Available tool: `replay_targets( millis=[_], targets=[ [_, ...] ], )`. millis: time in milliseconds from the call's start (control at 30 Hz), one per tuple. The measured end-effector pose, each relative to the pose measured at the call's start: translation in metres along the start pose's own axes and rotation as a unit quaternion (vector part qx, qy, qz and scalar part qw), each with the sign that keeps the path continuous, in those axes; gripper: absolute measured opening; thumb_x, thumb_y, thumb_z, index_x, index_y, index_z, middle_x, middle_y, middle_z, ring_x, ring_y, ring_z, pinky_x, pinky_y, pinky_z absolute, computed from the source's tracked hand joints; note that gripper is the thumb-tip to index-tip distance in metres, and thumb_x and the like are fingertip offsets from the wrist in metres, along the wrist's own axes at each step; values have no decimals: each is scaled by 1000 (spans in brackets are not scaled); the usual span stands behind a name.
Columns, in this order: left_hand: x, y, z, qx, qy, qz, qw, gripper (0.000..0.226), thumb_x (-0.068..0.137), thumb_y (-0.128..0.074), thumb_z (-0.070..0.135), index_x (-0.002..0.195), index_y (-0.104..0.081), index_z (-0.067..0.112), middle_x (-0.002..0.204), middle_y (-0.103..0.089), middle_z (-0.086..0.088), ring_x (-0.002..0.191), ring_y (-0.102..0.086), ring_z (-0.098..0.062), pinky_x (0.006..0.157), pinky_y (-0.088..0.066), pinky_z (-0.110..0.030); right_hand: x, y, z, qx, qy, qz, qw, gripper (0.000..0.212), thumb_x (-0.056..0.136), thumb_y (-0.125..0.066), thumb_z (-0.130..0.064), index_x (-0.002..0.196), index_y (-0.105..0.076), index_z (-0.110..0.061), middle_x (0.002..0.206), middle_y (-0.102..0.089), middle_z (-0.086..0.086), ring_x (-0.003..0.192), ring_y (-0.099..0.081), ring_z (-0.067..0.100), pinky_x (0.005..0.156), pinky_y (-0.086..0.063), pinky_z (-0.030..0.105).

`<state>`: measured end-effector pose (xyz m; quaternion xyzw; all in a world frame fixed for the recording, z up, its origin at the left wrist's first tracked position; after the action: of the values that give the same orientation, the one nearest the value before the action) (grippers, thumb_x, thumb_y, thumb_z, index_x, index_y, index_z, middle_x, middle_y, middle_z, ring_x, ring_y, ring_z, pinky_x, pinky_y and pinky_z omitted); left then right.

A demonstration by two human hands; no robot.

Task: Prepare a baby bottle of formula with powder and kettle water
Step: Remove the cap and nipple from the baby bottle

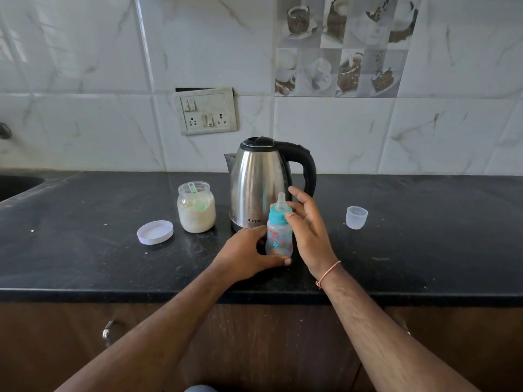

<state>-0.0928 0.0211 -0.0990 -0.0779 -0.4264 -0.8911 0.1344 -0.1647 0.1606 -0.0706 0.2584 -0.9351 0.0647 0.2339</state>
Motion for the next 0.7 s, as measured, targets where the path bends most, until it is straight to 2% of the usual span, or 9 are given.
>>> replay_targets(
  millis=[100,167,233,333,400,467,533,633,700],
  targets=[
    [0,0,0,1,-2,0,1000,69,70,-82,75,128,-68,41,116,-75,23,108,-69,5,100,-60,-36,0,-1,-7,-57,35,10,998,60,98,-68,-43,153,-49,-31,130,-66,-18,128,-64,13,99,-62,39],
    [-1,0,1,-3,-5,1,1000,71,68,-79,78,128,-69,42,116,-76,24,108,-69,4,100,-60,-36,-1,0,-8,-71,45,12,996,63,95,-72,-46,153,-49,-33,122,-65,-22,124,-65,14,96,-63,41],
    [-1,0,1,-4,-2,2,1000,71,68,-80,78,128,-69,42,116,-75,24,108,-69,5,100,-60,-36,-1,0,-5,-43,31,8,999,55,98,-67,-39,150,-50,-38,126,-68,-17,122,-68,17,96,-63,39],
    [-1,0,1,-3,1,1,1000,68,70,-84,73,128,-68,40,115,-75,24,107,-68,5,100,-60,-36,0,-1,-2,-4,8,-3,1000,52,101,-58,-33,152,-49,-34,137,-70,-1,127,-68,19,99,-60,34],
    [-1,1,1,-4,-1,1,1000,66,70,-83,73,127,-69,41,114,-75,24,106,-69,5,99,-60,-35,-1,-2,-6,-40,26,-2,999,55,100,-63,-38,153,-48,-32,135,-68,-13,128,-66,13,99,-60,34],
    [-2,1,2,-2,-3,1,1000,68,69,-80,76,127,-69,41,114,-75,24,107,-69,5,99,-61,-35,-1,-2,-10,-74,42,3,996,60,97,-69,-43,152,-48,-35,125,-65,-26,125,-64,9,95,-62,32],
    [-2,1,3,0,-1,1,1000,68,70,-81,76,127,-69,41,114,-75,24,107,-68,6,99,-60,-34,-2,0,-8,-58,34,9,998,56,97,-68,-41,150,-49,-39,124,-67,-22,123,-67,12,96,-63,35],
    [-1,1,1,0,4,1,1000,66,72,-85,72,127,-68,41,114,-75,24,106,-68,6,99,-60,-33,-1,0,-5,-23,12,11,1000,50,100,-61,-38,149,-51,-38,132,-71,-3,126,-68,19,103,-59,39],
    [-2,1,2,0,1,4,1000,64,72,-84,72,126,-69,42,113,-75,24,106,-69,6,98,-60,-34,-1,-1,-7,-51,24,10,998,56,98,-66,-42,151,-50,-36,136,-69,-7,128,-65,15,104,-60,44]
  ],
)
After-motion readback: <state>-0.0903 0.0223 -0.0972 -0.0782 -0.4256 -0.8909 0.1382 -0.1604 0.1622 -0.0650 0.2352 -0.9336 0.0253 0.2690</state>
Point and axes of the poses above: each hand's wrist, its own x-axis towards the middle knuckle, its own y-axis out of the back of the hand, z = x × y, the point moved 7 cm from there along x, towards the middle knuckle
